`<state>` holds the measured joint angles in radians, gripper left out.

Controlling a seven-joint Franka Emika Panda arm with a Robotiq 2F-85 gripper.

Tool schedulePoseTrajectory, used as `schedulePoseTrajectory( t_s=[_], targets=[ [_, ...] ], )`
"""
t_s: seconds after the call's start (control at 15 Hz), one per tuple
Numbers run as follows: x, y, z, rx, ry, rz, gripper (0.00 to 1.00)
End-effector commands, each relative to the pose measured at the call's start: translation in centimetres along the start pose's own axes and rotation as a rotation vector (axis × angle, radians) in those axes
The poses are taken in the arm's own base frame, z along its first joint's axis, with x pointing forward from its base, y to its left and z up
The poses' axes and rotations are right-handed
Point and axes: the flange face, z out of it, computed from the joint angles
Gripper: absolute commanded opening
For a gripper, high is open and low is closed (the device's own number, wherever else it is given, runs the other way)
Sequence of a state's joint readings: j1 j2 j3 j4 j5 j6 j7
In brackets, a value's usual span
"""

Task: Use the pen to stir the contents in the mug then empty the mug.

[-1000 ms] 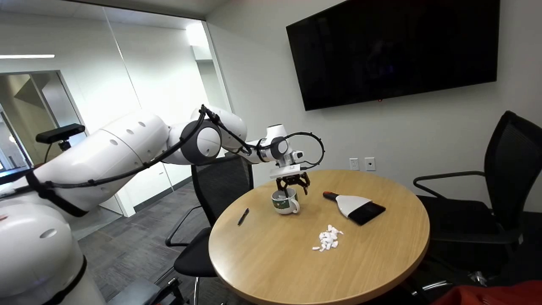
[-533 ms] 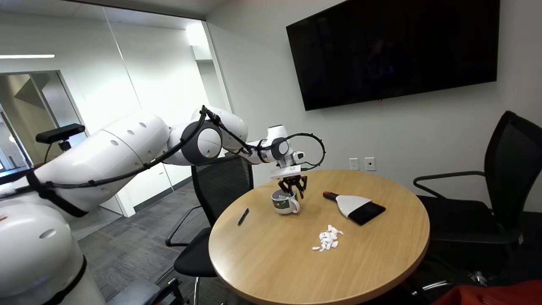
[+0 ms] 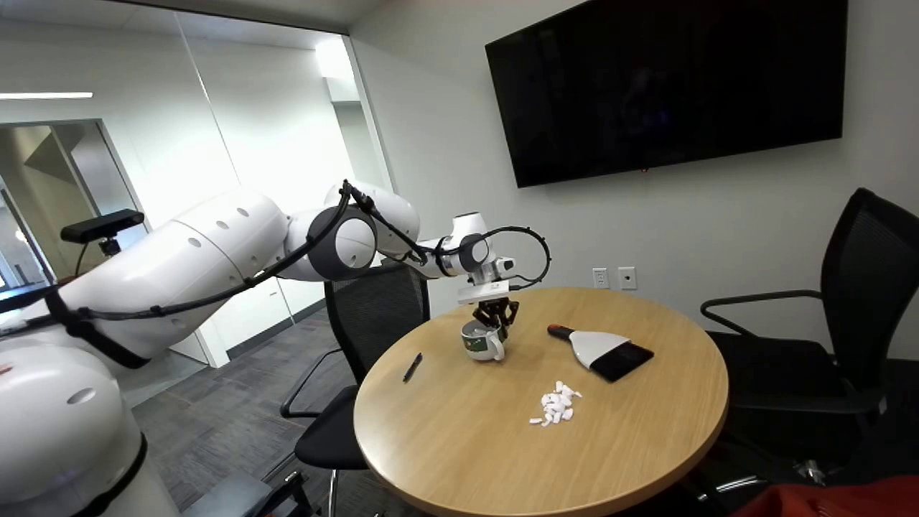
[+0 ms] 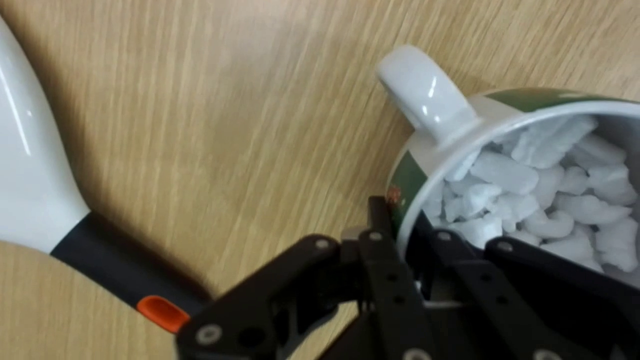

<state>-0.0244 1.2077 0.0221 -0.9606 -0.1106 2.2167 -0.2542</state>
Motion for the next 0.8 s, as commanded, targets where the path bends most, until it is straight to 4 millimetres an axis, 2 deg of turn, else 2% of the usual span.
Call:
schedulePoseTrajectory(
  t_s=[0.0,0.4,0.73],
  targets=[
    [0.6,-1.1,-1.4,-0.021,0.007,-0.022,0.03],
    [1.5,-3.9,-4.1,-0.221,-0.025,-0.075,0.03],
    [2.1,-6.3,-4.9,-0.423,-0.039,-0.103,0.03]
  ],
)
